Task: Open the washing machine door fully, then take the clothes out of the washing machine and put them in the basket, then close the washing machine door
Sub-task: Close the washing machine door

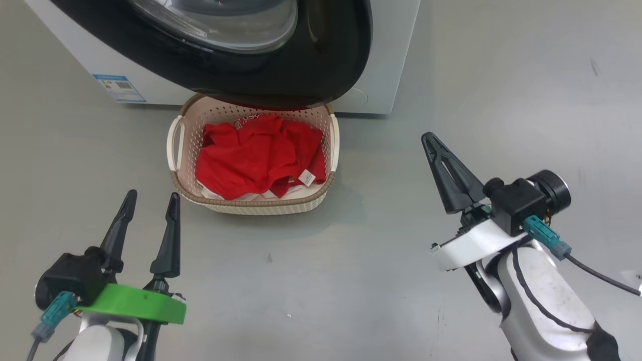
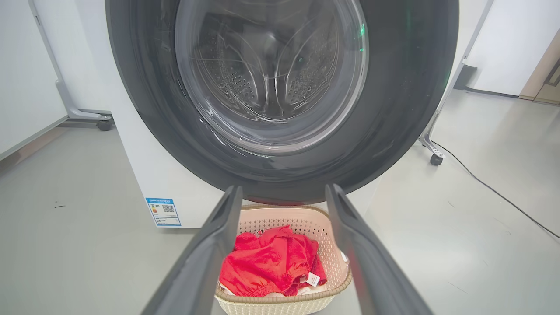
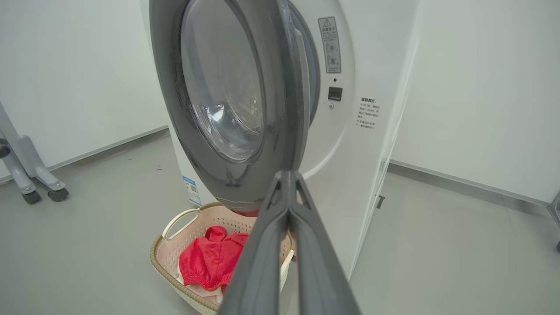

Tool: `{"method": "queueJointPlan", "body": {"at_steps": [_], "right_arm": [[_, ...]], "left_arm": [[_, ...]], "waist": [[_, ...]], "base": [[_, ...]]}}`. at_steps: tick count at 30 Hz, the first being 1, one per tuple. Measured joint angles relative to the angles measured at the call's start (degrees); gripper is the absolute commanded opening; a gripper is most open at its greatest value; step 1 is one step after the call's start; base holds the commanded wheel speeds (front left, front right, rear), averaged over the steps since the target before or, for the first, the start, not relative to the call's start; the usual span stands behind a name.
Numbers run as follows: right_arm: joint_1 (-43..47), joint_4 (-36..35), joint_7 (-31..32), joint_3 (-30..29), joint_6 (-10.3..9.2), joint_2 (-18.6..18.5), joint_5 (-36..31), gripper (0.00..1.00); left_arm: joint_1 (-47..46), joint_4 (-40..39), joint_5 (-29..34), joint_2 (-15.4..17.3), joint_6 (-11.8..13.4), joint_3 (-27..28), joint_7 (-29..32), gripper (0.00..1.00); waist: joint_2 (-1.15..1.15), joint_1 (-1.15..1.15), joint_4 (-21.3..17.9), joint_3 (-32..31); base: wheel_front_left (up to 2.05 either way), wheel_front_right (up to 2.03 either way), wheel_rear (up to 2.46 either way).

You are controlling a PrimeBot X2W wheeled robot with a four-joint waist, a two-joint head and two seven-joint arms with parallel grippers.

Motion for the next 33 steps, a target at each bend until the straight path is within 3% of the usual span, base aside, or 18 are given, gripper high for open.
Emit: {"method": "queueJointPlan", "body": {"at_steps": [15,33], "right_arm": [[-16.14,0.32,3.54,6.97,0.02,-5.73,-1.80,0.00],[-28.60,3.41,5.43,6.23,0.02,-10.25,3.74,0.00]], "left_arm": [[-6.46,-1.04,0.29,-4.15,-0.65,-1.93,-0.01,1.00],[-10.30,0.41,0.29,-6.71,-1.16,-2.38,-0.01,1.00]], "waist": [[0.00,0.00,5.10,7.91],[0.00,0.00,12.67,16.29]], "base": [[0.00,0.00,0.00],[0.00,0.00,0.00]]}}
